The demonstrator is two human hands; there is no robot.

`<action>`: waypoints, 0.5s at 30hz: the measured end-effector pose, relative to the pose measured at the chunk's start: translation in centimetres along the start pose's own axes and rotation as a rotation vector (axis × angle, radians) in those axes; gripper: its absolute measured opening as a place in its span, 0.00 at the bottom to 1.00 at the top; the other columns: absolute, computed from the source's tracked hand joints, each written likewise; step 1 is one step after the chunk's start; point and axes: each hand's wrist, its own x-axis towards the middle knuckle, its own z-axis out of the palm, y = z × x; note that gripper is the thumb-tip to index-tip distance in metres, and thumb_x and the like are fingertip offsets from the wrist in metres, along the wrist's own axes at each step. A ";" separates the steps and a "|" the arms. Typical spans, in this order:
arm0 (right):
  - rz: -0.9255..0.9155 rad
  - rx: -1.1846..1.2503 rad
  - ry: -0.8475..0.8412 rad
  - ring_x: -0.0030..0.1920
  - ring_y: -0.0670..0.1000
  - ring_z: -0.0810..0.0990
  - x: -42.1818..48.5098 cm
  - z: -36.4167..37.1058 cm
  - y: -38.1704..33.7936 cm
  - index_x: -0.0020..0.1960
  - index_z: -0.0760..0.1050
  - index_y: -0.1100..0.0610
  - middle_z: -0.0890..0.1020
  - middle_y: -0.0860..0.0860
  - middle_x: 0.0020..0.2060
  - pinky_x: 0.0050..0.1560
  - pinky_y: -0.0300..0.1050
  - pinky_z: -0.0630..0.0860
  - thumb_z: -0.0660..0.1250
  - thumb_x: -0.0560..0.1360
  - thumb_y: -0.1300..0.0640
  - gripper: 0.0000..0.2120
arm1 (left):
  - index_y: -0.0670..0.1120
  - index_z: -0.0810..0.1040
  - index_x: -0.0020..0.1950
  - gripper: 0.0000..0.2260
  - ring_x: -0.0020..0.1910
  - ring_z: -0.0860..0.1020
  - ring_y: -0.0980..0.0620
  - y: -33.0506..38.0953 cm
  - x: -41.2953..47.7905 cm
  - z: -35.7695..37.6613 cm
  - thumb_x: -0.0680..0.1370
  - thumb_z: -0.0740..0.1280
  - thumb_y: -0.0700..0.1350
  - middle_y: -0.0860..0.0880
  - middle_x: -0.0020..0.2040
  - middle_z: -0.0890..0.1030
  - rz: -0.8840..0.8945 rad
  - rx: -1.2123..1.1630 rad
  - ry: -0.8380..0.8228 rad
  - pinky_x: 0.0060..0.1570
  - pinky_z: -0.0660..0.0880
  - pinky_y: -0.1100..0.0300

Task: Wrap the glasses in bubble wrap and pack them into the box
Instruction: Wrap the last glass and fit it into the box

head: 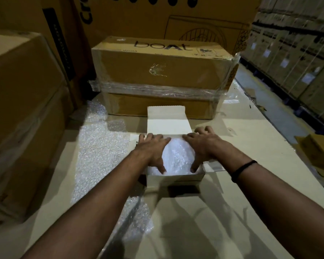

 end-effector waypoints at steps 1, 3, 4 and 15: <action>0.015 0.032 0.025 0.75 0.58 0.55 -0.5 -0.1 0.7 0.78 0.52 0.50 0.62 0.50 0.76 0.72 0.58 0.51 0.72 0.56 0.27 0.60 | 0.53 0.50 0.79 0.53 0.77 0.53 0.42 -0.6 -0.7 -0.3 0.64 0.77 0.62 0.48 0.79 0.54 0.001 -0.035 0.067 0.72 0.48 0.40; 0.020 0.038 0.029 0.75 0.57 0.55 -1.0 -0.1 1.5 0.77 0.55 0.48 0.65 0.49 0.75 0.71 0.58 0.50 0.72 0.55 0.26 0.58 | 0.52 0.55 0.79 0.49 0.77 0.52 0.44 -2.0 -1.8 -0.8 0.65 0.76 0.63 0.48 0.79 0.57 -0.011 -0.039 0.129 0.73 0.47 0.40; 0.021 0.034 -0.003 0.75 0.57 0.55 -1.1 0.0 1.4 0.76 0.57 0.48 0.66 0.48 0.74 0.71 0.58 0.50 0.73 0.55 0.27 0.57 | 0.52 0.59 0.77 0.46 0.77 0.53 0.45 -2.5 -2.2 -0.9 0.65 0.75 0.64 0.49 0.78 0.60 -0.017 -0.010 0.096 0.72 0.46 0.40; -0.010 -0.022 -0.066 0.78 0.59 0.45 -0.6 1.4 0.3 0.78 0.53 0.48 0.55 0.51 0.78 0.72 0.69 0.36 0.71 0.62 0.29 0.53 | 0.55 0.75 0.63 0.24 0.77 0.51 0.41 -1.8 -1.8 0.8 0.69 0.73 0.61 0.46 0.78 0.60 -0.021 0.101 0.009 0.72 0.43 0.37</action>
